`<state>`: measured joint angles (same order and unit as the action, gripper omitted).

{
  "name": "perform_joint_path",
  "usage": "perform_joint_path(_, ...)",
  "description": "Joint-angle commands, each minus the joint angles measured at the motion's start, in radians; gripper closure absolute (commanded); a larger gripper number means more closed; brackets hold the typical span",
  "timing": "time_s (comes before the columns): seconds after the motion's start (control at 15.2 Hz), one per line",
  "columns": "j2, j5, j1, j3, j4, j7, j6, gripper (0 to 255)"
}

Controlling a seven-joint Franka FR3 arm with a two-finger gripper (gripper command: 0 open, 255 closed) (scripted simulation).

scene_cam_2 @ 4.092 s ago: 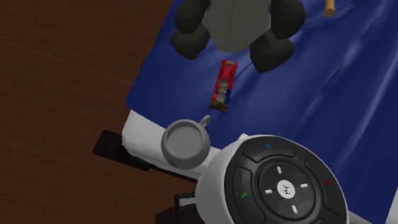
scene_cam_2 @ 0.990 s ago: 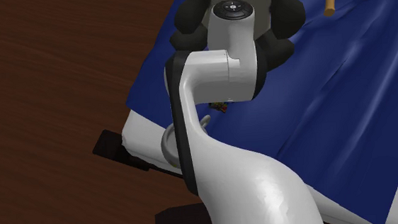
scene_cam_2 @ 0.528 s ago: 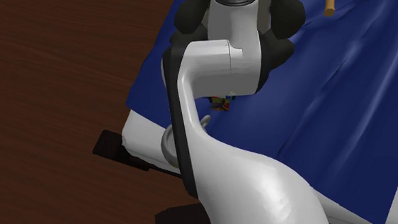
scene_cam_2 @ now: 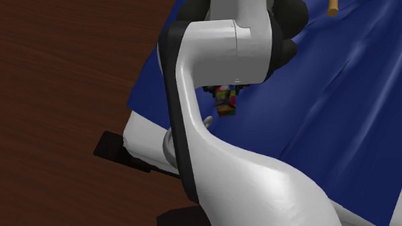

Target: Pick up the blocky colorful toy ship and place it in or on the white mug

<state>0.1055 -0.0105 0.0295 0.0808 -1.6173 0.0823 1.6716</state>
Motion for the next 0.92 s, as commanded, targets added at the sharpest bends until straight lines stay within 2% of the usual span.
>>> perform_joint_path(0.0,0.0,0.0,0.0,0.0,0.032,0.0,-0.031,255)
perform_joint_path(0.86,0.047,0.004,0.003,0.001,0.271,0.005,-0.224,255)
